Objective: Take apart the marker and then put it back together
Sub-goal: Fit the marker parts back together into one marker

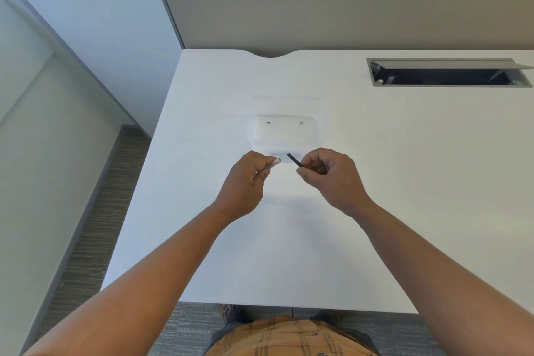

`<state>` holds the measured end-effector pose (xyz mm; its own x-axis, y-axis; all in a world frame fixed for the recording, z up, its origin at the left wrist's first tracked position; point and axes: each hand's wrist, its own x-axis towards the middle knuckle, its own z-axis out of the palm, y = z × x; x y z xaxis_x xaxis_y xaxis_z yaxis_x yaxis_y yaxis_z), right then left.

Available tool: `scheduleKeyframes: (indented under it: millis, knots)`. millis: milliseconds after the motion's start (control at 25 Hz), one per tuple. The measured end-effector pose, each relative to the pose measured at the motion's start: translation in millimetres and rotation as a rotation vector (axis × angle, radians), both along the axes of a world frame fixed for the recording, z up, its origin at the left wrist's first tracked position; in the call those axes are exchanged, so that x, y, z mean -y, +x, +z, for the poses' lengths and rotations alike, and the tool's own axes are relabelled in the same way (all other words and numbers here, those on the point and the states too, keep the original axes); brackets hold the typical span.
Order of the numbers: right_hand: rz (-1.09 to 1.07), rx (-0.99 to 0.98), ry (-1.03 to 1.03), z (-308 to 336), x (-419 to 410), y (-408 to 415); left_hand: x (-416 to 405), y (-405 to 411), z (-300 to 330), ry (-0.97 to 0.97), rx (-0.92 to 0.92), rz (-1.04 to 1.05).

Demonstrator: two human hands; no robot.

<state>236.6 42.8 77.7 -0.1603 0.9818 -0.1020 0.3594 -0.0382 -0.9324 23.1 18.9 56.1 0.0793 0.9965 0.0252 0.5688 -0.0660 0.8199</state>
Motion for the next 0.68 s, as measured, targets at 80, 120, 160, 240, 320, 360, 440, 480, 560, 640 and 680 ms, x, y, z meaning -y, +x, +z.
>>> scheduleKeyframes:
  millis: [80, 120, 160, 240, 320, 360, 440, 480, 560, 640, 680]
  knots:
    - [0.027, -0.002, 0.021, 2.1, 0.3, 0.6, -0.5, 0.2, -0.5, 0.014, -0.023, -0.004]
    - [0.034, 0.0, 0.024, 2.3, 0.5, 0.8, -0.7, 0.5, -0.4, 0.022, -0.03, -0.006]
    - [0.038, 0.0, 0.024, 2.5, 0.7, 1.0, -0.8, 0.6, -0.3, 0.03, -0.035, -0.011]
    - [0.043, -0.004, 0.025, 2.1, 1.2, 1.6, -0.4, 1.2, 0.6, 0.037, -0.036, -0.023]
    - [0.037, -0.013, 0.032, 2.0, 1.8, 1.3, 0.2, 1.1, 0.7, 0.05, -0.046, -0.032]
    - [0.027, -0.019, 0.036, 1.7, 1.8, 1.3, 0.7, 0.8, 0.1, 0.054, -0.054, -0.034]
    - [0.012, -0.033, 0.044, 1.8, 1.4, 1.7, 2.0, 0.2, -0.9, 0.056, -0.064, -0.031]
    - [0.018, -0.035, 0.044, 2.0, 1.4, 1.9, 2.6, -0.1, -1.4, 0.058, -0.068, -0.031]
    - [0.041, -0.028, 0.04, 2.2, 1.6, 1.8, 2.6, -1.2, -3.1, 0.066, -0.075, -0.042]
    - [0.054, -0.008, 0.044, 2.1, 2.2, 2.0, 3.0, -2.2, -4.3, 0.075, -0.086, -0.055]
    - [0.058, 0.004, 0.049, 1.8, 2.6, 2.1, 3.4, -2.3, -4.8, 0.081, -0.094, -0.06]
